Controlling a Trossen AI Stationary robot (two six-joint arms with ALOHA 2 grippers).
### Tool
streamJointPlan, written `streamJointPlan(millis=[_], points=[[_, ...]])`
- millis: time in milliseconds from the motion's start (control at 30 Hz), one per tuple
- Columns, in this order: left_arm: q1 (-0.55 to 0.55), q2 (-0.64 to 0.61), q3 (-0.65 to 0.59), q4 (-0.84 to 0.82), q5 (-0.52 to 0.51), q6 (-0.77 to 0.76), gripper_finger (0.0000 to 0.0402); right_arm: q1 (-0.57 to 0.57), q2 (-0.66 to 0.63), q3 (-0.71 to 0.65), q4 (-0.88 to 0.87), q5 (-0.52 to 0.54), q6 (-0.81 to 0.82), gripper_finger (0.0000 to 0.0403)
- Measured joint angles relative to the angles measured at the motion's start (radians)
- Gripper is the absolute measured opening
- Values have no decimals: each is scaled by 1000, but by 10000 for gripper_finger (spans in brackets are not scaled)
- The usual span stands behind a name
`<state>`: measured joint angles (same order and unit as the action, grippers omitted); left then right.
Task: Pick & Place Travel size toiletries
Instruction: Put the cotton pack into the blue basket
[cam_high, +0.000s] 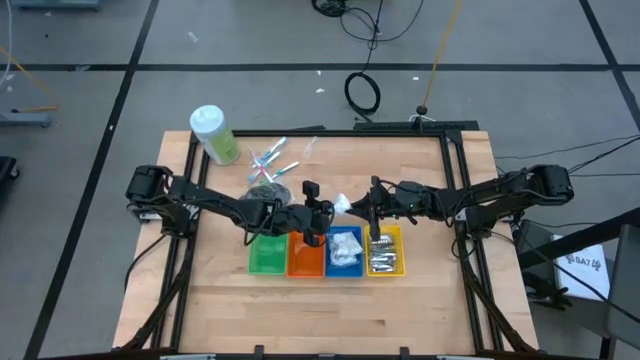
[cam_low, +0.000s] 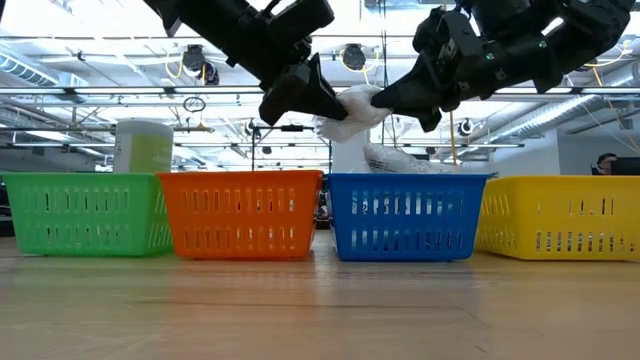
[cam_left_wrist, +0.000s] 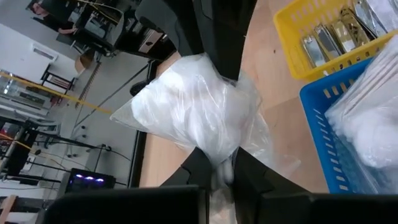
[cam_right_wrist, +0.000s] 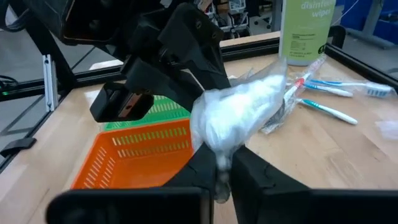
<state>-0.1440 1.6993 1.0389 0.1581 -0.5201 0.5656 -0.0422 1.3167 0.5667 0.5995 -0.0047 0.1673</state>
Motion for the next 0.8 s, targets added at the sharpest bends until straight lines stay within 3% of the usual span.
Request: streamJointPlan(millis=[67, 167, 267, 400, 567, 667, 800], points=[[-3, 1, 0, 8, -11, -46, 30, 0, 0, 0, -1, 0, 1, 24], [4, -12, -1, 25, -35, -265, 31, -1, -1, 0, 3, 3, -2, 24], [36, -62, -1, -22, 38, -411, 48, -1, -2, 3, 10, 6, -12, 14], [73, -137, -1, -69, 175, -535, 110, -1, 1, 2, -9, 7, -22, 14], [78, -249, 3, -76, 284, -540, 201, -2, 3, -1, -76, -3, -14, 15], [74, -309, 2, -142, 243, -529, 240, -5, 0, -1, -110, -112, 2, 14], [77, -380, 2, -236, 65, -529, 267, 5, 1, -1, -113, -382, 23, 14]])
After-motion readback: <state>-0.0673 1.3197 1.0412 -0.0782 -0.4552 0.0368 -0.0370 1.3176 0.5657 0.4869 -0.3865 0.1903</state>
